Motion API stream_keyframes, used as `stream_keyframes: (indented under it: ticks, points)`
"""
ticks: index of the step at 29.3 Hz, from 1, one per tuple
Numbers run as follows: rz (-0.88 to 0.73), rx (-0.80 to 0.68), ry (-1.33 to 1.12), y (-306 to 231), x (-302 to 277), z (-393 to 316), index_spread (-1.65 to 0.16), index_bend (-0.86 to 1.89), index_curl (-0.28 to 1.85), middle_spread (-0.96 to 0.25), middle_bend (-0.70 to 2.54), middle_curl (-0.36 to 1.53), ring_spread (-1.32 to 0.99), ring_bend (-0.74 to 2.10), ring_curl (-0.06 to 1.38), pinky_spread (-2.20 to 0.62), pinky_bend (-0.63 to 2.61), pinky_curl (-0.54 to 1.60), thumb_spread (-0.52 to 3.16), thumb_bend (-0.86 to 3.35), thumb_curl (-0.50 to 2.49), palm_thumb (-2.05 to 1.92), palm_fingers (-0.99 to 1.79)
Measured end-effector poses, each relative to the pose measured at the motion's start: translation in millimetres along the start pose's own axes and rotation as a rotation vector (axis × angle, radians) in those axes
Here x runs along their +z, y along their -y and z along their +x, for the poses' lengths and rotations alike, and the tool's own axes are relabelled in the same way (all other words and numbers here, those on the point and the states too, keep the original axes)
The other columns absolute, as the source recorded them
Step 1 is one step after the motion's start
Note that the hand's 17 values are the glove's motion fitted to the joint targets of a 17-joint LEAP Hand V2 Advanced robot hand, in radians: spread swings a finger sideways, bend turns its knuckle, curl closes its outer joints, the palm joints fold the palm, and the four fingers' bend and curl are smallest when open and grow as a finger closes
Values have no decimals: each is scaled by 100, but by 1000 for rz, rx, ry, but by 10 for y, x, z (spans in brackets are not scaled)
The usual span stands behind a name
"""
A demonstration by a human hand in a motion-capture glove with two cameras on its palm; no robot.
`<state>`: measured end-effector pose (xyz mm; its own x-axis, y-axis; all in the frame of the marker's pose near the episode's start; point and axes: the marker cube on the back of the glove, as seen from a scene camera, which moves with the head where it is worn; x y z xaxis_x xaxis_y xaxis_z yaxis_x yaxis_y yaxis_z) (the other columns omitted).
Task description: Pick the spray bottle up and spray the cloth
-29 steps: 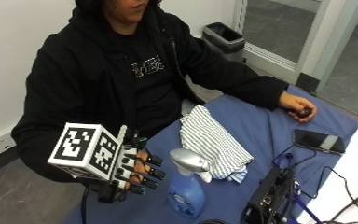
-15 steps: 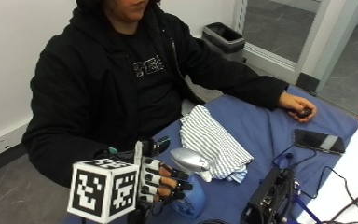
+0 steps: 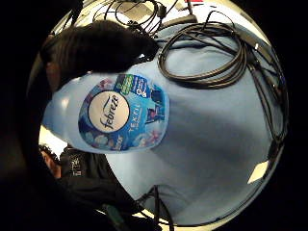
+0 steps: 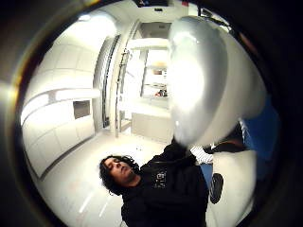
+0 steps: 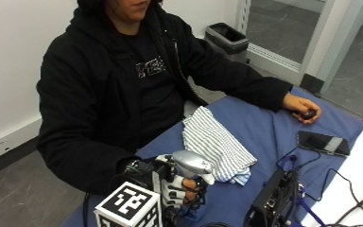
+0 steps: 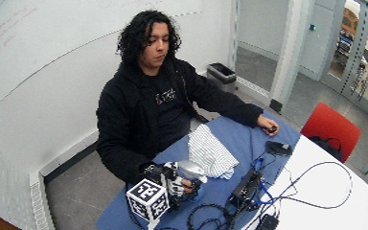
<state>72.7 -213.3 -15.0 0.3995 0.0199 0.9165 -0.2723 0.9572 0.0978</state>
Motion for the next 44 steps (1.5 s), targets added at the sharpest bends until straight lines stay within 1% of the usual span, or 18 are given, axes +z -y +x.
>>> stream_keyframes:
  ticks: [3, 6, 7, 10, 17, 22, 27, 32, 36, 38, 40, 44]
  points:
    - [8, 10, 37, 57, 14, -14, -20, 17, 26, -3, 41, 40, -7, 50, 34, 8, 33, 33, 113, 15, 39, 89, 91]
    - [38, 14, 76, 130, 30, -31, -22, 19, 28, -6, 40, 40, -9, 49, 35, 3, 31, 32, 104, 13, 42, 93, 102]
    - [66, 12, 103, 185, 77, -26, -23, 20, 29, -8, 42, 41, -11, 50, 35, -2, 33, 33, 99, 12, 43, 94, 114]
    - [185, -8, 180, 380, 268, 5, -24, 17, 31, -10, 45, 44, -14, 55, 38, -11, 36, 35, 87, 10, 46, 98, 124]
    - [325, -31, 115, 278, 192, 17, -27, 24, 37, -15, 53, 49, -19, 64, 44, -22, 42, 40, 65, 4, 53, 99, 140]
    - [379, -44, 78, 258, 209, 23, -27, 32, 42, -17, 58, 52, -20, 67, 47, -25, 44, 42, 52, 2, 58, 100, 140]
    - [388, -56, 70, 263, 219, 28, -27, 37, 47, -18, 61, 54, -21, 69, 49, -27, 46, 43, 42, -1, 61, 101, 140]
    - [344, -25, 91, 312, 166, -12, -28, 40, 50, -18, 63, 56, -22, 71, 50, -28, 47, 44, 34, -1, 64, 101, 138]
    - [259, 28, 97, 312, 85, -107, -28, 41, 52, -18, 65, 57, -21, 72, 51, -28, 49, 45, 30, -2, 66, 101, 136]
    - [175, 49, 83, 314, 67, -215, -28, 41, 53, -18, 66, 57, -21, 72, 51, -28, 49, 45, 28, -2, 67, 101, 136]
    - [57, 82, 60, 317, 80, -349, -28, 42, 53, -18, 66, 57, -21, 73, 51, -28, 50, 46, 27, -2, 67, 101, 135]
    - [-194, 197, -19, 343, 182, -661, -28, 41, 54, -18, 66, 58, -21, 74, 52, -28, 50, 46, 26, -2, 69, 101, 134]
